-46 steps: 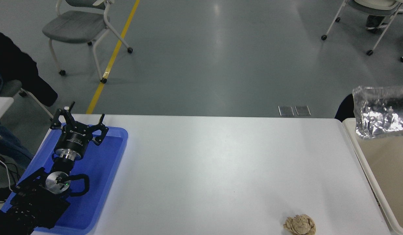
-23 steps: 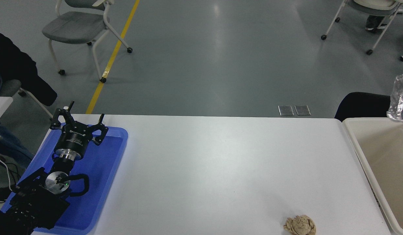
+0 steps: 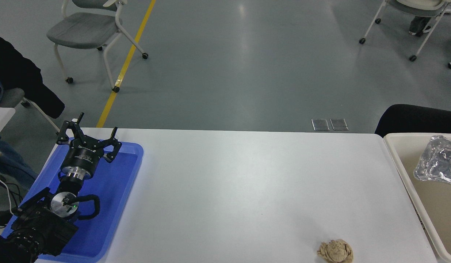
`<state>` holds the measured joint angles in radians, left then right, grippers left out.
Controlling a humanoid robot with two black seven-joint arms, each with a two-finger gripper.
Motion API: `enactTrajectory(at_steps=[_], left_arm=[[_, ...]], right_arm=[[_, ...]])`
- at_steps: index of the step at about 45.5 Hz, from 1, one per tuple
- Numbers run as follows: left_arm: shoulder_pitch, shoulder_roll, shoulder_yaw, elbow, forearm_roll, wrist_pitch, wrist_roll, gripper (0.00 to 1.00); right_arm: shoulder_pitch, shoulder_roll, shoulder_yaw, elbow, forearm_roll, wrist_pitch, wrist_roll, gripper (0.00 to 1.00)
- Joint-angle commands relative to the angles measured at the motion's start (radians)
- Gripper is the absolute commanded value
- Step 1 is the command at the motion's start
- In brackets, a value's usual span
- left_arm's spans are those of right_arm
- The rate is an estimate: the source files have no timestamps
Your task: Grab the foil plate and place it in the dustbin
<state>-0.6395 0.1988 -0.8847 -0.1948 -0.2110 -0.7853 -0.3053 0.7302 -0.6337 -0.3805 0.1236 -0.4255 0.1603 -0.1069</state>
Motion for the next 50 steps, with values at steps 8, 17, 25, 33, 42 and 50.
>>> enactTrajectory(at_steps=[8,17,25,33,42,50], left_arm=[[0.0,-0.001,0.0,0.0,-0.001,0.0,0.0,1.0],[0.0,-0.001,0.001,0.0,-0.001,0.0,0.0,1.0],[0.0,-0.001,0.0,0.0,0.001,0.0,0.0,1.0],[0.0,-0.002,0.0,0.0,0.001,0.0,0.0,1.0],[0.0,-0.003,0.001,0.0,0.001,0.0,0.0,1.0],[0.0,-0.003,0.001,0.0,0.001,0.0,0.0,1.0]], right_arm=[[-0.051,0.019,0.083,-0.015,0.031,-0.022,-0.004,1.0],[-0.006,0.022,0.069,0.021,0.025,-0.013,-0.002,1.0],[0.142,-0.012,-0.035,0.186,0.005,-0.007,-0.002,1.0],[0.329,-0.061,-0.239,0.427,0.001,-0.007,-0.001,1.0],[0.609,-0.116,-0.426,0.798,-0.125,-0.005,-0.002,1.0],[0.853,-0.063,-0.604,0.996,-0.164,0.047,0.004,1.0]])
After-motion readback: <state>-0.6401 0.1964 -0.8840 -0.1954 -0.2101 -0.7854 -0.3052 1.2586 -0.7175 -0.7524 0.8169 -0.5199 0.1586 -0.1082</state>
